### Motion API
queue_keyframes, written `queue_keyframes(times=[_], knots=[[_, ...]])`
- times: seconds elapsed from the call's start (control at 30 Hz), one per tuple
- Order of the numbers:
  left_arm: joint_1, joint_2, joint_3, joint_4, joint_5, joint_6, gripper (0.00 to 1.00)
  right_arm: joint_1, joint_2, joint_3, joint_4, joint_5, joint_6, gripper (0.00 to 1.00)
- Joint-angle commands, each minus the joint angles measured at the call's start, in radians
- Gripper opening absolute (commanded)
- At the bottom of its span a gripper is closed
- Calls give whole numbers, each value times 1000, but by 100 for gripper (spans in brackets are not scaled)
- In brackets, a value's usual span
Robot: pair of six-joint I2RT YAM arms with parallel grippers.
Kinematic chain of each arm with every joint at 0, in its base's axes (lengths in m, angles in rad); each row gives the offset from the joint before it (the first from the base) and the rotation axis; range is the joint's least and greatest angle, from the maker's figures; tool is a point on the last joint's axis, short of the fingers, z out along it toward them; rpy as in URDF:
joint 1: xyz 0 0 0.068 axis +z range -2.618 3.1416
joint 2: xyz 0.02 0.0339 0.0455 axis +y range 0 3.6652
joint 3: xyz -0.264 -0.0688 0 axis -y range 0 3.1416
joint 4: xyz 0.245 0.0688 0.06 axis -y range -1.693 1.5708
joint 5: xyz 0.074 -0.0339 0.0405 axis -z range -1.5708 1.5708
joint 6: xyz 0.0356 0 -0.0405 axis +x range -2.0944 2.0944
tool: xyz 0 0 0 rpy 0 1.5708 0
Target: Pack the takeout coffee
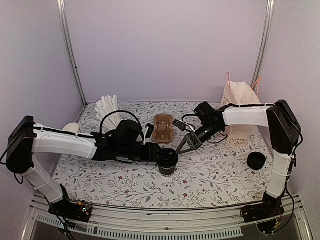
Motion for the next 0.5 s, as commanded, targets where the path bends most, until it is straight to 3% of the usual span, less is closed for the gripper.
queue_keyframes(times=[0.0,0.27,0.47], knots=[[17,34,-24,62,32,-9,57,5,38,25,-14,-26,1,36],[26,82,-67,102,66,-34,48,5,111,30,-12,28,34,31],[69,112,-191,239,140,-129,39,5,200,31,-21,111,63,24]])
